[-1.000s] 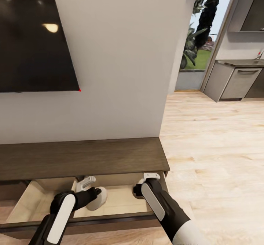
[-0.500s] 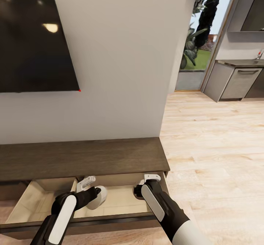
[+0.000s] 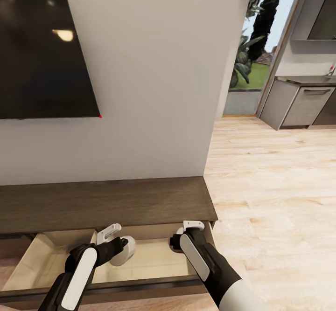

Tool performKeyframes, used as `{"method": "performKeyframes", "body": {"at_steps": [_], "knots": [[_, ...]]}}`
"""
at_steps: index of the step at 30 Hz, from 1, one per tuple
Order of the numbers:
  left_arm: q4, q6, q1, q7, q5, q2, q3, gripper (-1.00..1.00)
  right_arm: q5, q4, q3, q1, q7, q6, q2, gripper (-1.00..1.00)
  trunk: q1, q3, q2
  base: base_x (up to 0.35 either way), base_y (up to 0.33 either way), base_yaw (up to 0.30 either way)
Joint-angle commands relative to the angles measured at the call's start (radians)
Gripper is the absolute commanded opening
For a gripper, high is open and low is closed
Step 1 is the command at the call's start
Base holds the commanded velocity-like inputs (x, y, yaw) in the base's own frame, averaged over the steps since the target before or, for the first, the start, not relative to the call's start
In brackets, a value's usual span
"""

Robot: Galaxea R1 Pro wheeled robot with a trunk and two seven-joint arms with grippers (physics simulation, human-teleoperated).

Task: Place each of the two pumpkins and all three candles from the living room inside a cabinet in the living room (use any cabinet), then make sure every cabinet is closed, and position the cauldron so it is next to a table in the living room.

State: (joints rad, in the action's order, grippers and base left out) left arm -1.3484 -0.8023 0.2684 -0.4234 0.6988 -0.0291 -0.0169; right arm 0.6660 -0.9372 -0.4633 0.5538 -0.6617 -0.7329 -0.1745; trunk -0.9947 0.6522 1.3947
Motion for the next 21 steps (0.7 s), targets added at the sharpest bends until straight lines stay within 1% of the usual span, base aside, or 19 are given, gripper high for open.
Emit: {"method": "performKeyframes", "body": {"at_steps": [1, 8, 15, 21], "knots": [[0.0, 0.0, 0.0, 0.0, 0.0, 0.0, 0.0, -1.0, 0.0, -0.001, 0.0, 0.0, 0.005, 0.0, 0.0, -1.0, 0.0, 0.0, 0.0, 0.001, 0.0, 0.022], [0.0, 0.0, 0.0, 0.0, 0.001, 0.0, 0.0, -1.0, 0.003, -0.003, 0.0, 0.0, 0.017, 0.0, 0.0, -1.0, 0.0, 0.0, 0.0, 0.0, 0.0, 0.185], [0.0, 0.0, 0.0, 0.002, 0.001, 0.001, 0.0, -1.0, 0.003, -0.003, 0.0, 0.0, 0.017, 0.0, 0.0, -1.0, 0.0, 0.0, 0.0, 0.011, 0.0, 0.024], [0.0, 0.001, 0.0, 0.002, 0.001, 0.001, 0.0, -1.0, 0.003, -0.003, 0.0, 0.0, 0.017, 0.0, 0.0, -1.0, 0.0, 0.0, 0.0, 0.181, 0.0, 0.001]]}}
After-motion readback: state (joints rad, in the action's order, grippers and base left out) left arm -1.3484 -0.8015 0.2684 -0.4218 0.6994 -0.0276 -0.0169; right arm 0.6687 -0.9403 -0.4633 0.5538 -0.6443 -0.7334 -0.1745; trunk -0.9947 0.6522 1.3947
